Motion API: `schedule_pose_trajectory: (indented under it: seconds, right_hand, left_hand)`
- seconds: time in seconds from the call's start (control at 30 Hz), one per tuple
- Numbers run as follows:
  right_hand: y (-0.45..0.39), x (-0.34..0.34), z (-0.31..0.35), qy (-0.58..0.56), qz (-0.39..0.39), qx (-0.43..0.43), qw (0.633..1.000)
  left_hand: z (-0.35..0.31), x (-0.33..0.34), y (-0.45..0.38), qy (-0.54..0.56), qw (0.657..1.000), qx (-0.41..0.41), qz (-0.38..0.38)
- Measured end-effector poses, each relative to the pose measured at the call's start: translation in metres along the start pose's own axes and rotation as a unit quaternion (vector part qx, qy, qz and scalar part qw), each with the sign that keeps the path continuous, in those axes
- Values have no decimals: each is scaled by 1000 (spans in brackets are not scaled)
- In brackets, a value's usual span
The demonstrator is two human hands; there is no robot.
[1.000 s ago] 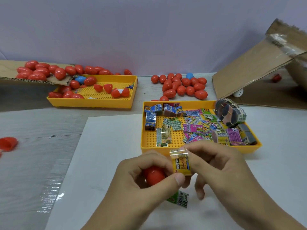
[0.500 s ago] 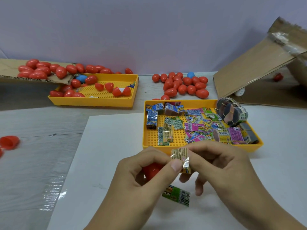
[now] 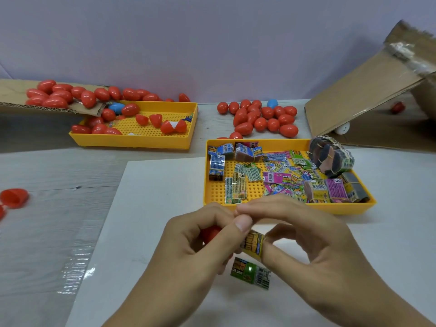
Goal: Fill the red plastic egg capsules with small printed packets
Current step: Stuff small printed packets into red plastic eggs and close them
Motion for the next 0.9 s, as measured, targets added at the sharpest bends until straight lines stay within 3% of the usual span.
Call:
schedule_pose_trajectory:
  seconds: [0.13, 0.27, 0.37, 0.47, 0.7, 0.9]
  right_hand:
    - [8, 1, 0, 8, -100, -42, 994]
    - [10, 0, -6, 1, -141, -42, 989]
    - [9, -4, -10, -10, -143, -16, 990]
    - [7, -1, -11, -6, -102, 25, 994]
    - [4, 7, -14, -15, -6, 89, 996]
    - [5, 4, -13, -13, -11, 83, 996]
  left_hand:
    - [2, 1, -1, 23, 1000, -17, 14]
    - [11, 10, 2, 78, 994, -52, 62]
    - [14, 16, 4, 113, 987, -76, 88]
    - [18, 12, 3, 145, 982, -106, 54]
    - [12, 1, -3, -47, 997, -58, 3]
    - [3, -4, -3, -135, 991, 3, -25]
Point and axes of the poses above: each hand's wrist, its own y-axis away from the middle knuckle, its own x-axis out of the palm, z = x × y, the point moved 6 cm from there along -y, towards the middle knuckle, and after that the axes turned 7 degrees about x, right-handed, at the moved point
